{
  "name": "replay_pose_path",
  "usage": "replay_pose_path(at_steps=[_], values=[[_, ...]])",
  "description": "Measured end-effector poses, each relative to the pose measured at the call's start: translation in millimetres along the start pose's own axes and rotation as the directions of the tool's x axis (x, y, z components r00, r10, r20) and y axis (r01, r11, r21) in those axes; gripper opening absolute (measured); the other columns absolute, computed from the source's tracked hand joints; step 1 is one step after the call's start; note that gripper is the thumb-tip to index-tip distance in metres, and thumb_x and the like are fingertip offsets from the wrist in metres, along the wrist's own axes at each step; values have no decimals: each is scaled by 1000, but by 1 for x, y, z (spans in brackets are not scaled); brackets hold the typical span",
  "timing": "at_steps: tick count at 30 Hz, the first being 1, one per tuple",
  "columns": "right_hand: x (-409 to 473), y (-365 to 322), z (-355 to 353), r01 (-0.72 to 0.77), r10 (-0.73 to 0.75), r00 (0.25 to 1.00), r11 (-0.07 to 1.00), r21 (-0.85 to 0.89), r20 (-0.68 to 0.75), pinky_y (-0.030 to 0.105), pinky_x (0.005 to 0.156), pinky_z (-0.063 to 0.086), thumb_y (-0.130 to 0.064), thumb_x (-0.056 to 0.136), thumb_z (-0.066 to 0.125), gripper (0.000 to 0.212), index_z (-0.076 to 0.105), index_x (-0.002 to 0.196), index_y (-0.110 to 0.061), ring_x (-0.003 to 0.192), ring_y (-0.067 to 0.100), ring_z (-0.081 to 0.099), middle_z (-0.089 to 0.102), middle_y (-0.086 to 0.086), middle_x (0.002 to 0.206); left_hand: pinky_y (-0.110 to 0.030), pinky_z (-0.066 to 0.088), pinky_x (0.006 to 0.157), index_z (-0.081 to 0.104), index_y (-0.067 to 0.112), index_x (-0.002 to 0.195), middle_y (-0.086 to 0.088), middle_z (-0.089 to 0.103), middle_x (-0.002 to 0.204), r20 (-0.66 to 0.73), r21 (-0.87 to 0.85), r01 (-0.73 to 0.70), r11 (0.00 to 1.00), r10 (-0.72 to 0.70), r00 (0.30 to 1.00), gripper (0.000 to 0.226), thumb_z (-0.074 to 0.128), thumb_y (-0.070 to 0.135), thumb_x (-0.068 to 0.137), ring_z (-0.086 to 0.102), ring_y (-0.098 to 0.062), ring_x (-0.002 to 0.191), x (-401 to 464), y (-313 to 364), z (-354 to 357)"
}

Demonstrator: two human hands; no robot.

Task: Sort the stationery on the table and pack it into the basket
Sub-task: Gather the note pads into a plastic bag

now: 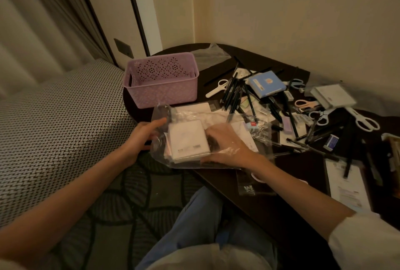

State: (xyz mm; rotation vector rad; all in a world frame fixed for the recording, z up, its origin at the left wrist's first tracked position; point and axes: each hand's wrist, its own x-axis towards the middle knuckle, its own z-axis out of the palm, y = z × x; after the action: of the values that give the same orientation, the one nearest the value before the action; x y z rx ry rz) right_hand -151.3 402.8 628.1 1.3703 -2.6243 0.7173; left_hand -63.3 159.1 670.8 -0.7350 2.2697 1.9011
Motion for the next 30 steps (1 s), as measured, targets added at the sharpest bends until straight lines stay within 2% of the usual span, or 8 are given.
replay_pose_path(at_steps=[3,6,11,16,19,22,26,30], values=[[-3,4,3,64,-63,998,997,-52,27,23,77,29,-69,77,61,45,61,95,-28,84,6,46,55,-12,90,-39,51,91,63,21,110,-7,69,113,93,-91,22,996,-13,996,32,55,46,92,65,-22,104,-7,3,9],[0,9,3,129,-127,989,991,-32,70,25,81,37,-59,84,61,37,70,102,-27,91,8,53,62,-10,97,-41,47,100,61,28,108,0,64,116,113,-69,-97,993,104,988,20,48,39,97,61,-19,110,-6,2,13],[-1,12,-1,240,-226,967,963,-120,119,19,88,22,-42,88,59,29,71,110,-29,103,15,50,61,-1,109,-36,40,106,45,28,140,11,50,130,78,8,-151,989,150,986,46,52,40,95,49,-10,119,-3,-1,8],[2,12,1,216,-199,966,973,-88,168,35,89,40,-35,84,66,28,70,112,-32,105,19,54,61,0,110,-25,48,92,42,29,143,10,56,126,93,-145,-127,981,141,986,52,57,35,93,58,-6,109,-6,-3,13],[1,2,-8,140,-132,980,989,-44,148,35,94,43,-34,88,61,36,64,123,-30,110,17,54,62,-1,117,-24,49,88,45,23,141,10,58,119,-5,-165,-134,977,135,991,53,61,33,92,59,-6,105,-3,-3,16],[-13,-3,-31,36,-42,996,996,87,77,45,115,25,-49,87,60,62,45,140,-22,139,23,34,43,6,147,-29,53,85,52,17,134,-2,62,123,-62,-162,-101,982,92,994,53,65,39,88,64,-14,105,0,-5,14],[-36,14,-59,-101,147,941,982,-161,304,39,120,2,-72,70,66,109,16,153,-23,147,11,5,9,-3,161,-24,52,69,58,8,121,-6,67,114,-54,-182,-72,981,63,997,56,68,47,83,67,-14,96,-6,-11,12],[-34,25,-69,-108,178,909,974,-200,377,43,119,13,-62,68,74,112,16,152,-18,145,20,15,18,4,158,-42,56,86,59,13,121,-4,66,116,9,-142,-100,985,102,995,73,74,62,68,65,-21,105,-16,-15,8]])
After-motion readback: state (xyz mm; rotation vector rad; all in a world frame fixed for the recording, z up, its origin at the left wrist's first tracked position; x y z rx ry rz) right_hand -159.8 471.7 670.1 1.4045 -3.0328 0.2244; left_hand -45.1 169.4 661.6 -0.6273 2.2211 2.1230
